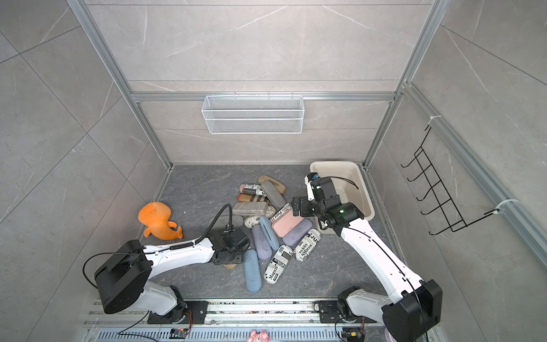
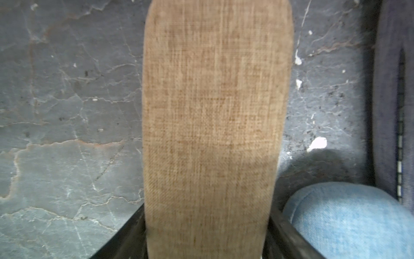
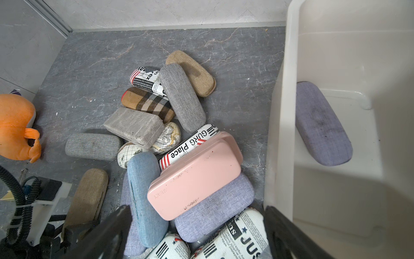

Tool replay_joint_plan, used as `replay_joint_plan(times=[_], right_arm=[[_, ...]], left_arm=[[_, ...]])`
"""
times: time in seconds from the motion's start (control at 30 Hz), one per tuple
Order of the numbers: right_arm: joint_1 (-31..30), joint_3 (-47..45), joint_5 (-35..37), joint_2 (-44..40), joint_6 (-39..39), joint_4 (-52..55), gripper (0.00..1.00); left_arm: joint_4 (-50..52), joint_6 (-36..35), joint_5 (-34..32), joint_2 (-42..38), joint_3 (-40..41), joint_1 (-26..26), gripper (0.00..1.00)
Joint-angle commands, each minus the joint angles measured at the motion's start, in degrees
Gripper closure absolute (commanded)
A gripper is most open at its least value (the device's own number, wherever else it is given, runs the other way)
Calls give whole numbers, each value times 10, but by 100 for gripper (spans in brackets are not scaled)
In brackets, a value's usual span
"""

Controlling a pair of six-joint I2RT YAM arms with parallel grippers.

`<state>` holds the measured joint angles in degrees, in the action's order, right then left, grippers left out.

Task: Put the glasses cases into the storage boxes
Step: Pick up the glasses case at the center of the board, then place the glasses case in the storage box.

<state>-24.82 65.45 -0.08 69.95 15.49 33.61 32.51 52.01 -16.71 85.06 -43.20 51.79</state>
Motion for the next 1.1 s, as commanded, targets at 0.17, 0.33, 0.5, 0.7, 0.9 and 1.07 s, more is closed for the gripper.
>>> replay_joint_plan(times=[0.17,0.33,0.5,0.7,0.9,1.07], right_arm=[[-10,14,-27,-19,7,23,7],[-17,23,-45,-26,13,27,7],[-33,24,-102,-33,45,1,8],[-79,23,-153,-30,98,-61,13],[-126,17,-192,5,152,-134,21],[-166,27,-185,41,155,-156,29]], left_arm=[[-28,-67,-1,-91,27,3,41],[-58,-105,7,-189,45,4,41],[-144,-162,18,-255,55,4,41],[-323,-225,31,-267,64,4,41],[-395,-234,45,-237,47,5,41],[-426,-215,68,-237,55,5,42]])
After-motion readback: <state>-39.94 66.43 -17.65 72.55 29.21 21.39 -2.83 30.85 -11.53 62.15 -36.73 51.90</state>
